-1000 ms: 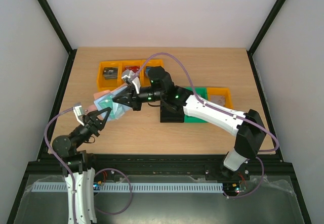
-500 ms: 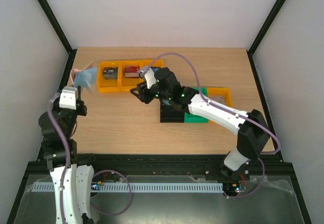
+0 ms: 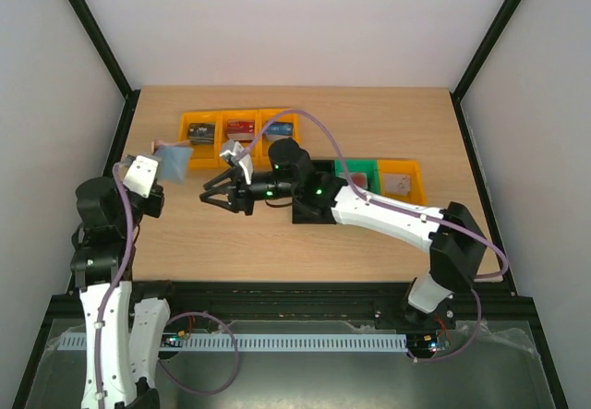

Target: Take the credit cards out of the card holder

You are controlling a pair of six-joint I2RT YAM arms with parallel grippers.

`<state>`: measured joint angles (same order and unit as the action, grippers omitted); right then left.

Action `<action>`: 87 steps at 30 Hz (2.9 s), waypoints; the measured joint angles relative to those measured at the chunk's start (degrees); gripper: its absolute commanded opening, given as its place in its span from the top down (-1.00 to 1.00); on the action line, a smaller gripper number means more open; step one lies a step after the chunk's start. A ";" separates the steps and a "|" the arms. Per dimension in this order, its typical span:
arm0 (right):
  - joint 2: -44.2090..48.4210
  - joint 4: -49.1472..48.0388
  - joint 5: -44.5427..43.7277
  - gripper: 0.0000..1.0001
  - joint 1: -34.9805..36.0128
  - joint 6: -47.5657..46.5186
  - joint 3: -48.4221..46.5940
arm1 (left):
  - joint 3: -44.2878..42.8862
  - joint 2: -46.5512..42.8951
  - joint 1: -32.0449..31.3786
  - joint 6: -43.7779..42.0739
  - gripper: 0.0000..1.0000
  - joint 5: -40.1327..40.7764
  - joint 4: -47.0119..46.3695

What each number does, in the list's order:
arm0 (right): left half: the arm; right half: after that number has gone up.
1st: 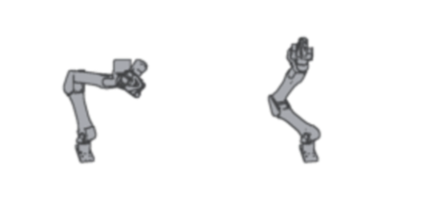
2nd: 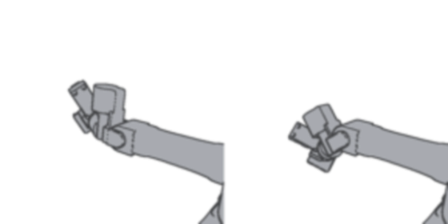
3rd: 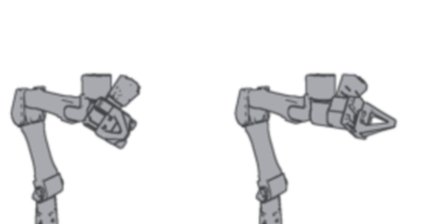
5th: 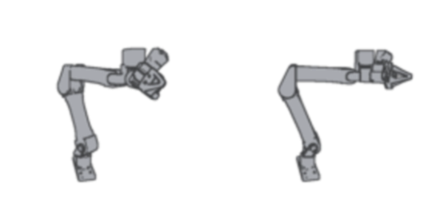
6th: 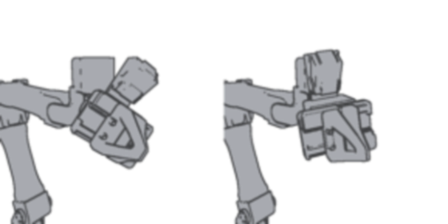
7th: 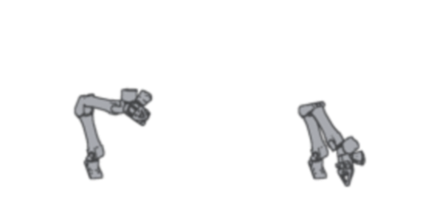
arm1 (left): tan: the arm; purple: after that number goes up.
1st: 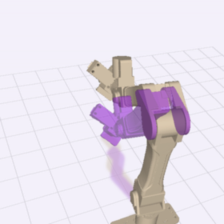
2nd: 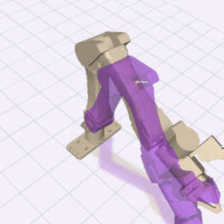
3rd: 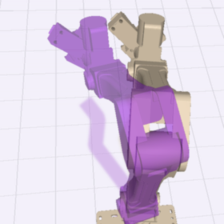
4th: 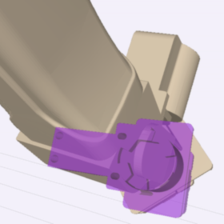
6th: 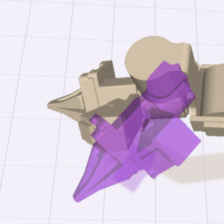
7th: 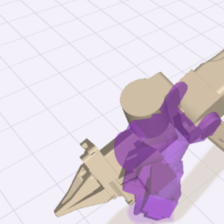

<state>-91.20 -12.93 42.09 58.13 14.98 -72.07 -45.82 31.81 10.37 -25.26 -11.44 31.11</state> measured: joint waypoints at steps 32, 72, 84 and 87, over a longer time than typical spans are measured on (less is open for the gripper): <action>1.51 2.91 19.43 0.68 -7.78 -6.64 -3.72 | 7.74 -8.76 -1.20 45.11 0.95 -54.12 -29.57; 2.91 -0.31 22.01 0.83 -7.87 -4.61 -3.63 | 13.51 -14.03 -2.58 44.76 0.95 -54.82 -33.70; 1.18 -5.51 23.61 0.70 -8.02 2.67 -3.63 | 12.85 -14.12 -2.58 37.81 0.95 -54.10 -30.27; 1.18 -6.01 23.45 0.63 -8.04 3.58 -3.63 | 12.79 -14.23 -2.58 37.13 0.95 -54.07 -29.90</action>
<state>-90.02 -18.94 65.54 50.09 18.57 -75.70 -33.04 17.58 7.79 11.88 -65.52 1.21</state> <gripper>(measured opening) 0.155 0.070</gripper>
